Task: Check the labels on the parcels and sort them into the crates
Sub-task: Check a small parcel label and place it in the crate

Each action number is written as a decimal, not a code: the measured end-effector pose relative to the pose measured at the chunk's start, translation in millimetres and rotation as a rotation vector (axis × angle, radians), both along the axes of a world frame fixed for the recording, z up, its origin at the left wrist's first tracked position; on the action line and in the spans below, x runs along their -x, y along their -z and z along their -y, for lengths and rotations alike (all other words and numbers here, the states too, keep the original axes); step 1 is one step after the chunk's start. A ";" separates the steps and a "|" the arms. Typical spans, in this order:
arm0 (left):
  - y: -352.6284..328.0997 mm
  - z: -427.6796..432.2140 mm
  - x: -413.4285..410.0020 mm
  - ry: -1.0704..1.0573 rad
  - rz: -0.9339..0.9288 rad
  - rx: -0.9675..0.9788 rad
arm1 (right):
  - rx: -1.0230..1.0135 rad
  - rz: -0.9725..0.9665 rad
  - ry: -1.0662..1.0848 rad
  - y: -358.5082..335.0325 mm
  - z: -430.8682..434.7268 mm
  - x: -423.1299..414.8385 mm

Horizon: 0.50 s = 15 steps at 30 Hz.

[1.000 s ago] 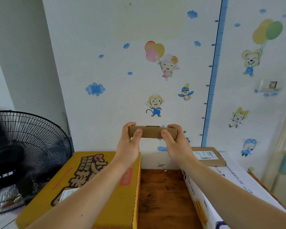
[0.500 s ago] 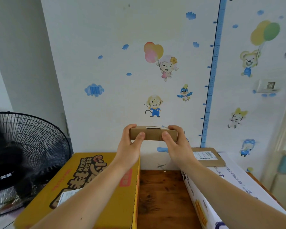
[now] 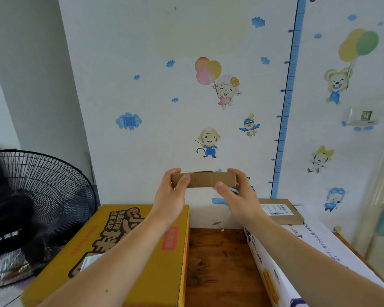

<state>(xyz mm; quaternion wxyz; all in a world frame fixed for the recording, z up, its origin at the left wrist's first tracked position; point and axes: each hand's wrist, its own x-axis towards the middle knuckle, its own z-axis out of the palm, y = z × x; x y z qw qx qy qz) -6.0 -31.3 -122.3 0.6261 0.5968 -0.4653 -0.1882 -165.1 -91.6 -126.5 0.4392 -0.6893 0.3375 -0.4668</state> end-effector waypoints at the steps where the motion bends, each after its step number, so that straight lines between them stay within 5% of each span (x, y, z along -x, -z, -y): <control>1: -1.2 0.2 -0.6 -0.007 -0.003 -0.008 | 0.023 -0.027 -0.003 1.2 1.3 -0.2; 6: -6.2 -3.4 -1.6 0.005 -0.018 -0.049 | 0.143 -0.229 0.197 2.0 10.4 2.1; 15: 3.7 2.1 -18.0 0.103 0.094 -0.223 | -0.014 -0.185 0.277 -4.7 12.9 4.6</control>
